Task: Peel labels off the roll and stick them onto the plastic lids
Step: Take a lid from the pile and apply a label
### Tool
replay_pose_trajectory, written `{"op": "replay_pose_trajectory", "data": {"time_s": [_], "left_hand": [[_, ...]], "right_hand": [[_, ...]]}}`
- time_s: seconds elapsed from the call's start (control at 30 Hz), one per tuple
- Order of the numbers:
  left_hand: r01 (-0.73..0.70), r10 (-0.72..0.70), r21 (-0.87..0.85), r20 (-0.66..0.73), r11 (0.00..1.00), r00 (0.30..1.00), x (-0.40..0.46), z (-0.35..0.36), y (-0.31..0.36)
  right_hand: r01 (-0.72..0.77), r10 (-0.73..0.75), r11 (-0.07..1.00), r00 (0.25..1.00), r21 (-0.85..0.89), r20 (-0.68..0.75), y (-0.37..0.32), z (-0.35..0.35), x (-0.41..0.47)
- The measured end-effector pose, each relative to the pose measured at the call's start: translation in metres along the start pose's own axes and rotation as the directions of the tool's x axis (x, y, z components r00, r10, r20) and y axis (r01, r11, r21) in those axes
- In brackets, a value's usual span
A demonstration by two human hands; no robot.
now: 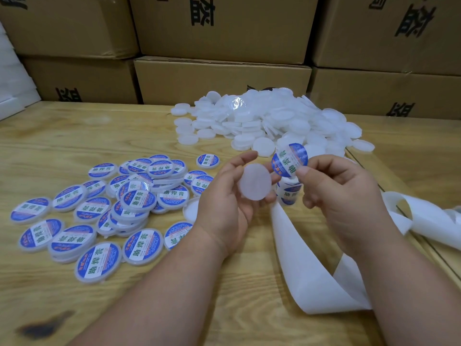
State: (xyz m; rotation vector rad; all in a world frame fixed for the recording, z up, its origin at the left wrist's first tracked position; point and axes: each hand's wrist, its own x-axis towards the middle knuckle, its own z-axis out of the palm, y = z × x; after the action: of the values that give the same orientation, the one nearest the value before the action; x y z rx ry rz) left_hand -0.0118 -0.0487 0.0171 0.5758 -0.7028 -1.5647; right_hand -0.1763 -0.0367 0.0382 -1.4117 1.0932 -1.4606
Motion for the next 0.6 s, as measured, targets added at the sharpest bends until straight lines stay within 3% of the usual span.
{"op": "replay_pose_trajectory", "data": {"time_s": [0.13,0.23,0.6], "left_hand": [[0.042,-0.041,-0.040,0.020,0.998,0.999,0.0014,-0.0017,0.0012],[0.072,-0.067,-0.061,0.090,0.996,0.994,0.0001,-0.0028,0.0012],[0.055,-0.049,-0.034,0.162,0.998,0.986,0.0010,-0.0026,-0.0030]], "right_hand": [[-0.131,0.114,0.986,0.981,0.098,0.159,0.0013,-0.0018,0.0003],[-0.176,0.159,0.983,0.962,0.060,0.222,0.0017,0.0015,-0.0015],[-0.221,0.232,0.968,0.969,-0.119,0.088,0.0082,0.0046,-0.0014]]}}
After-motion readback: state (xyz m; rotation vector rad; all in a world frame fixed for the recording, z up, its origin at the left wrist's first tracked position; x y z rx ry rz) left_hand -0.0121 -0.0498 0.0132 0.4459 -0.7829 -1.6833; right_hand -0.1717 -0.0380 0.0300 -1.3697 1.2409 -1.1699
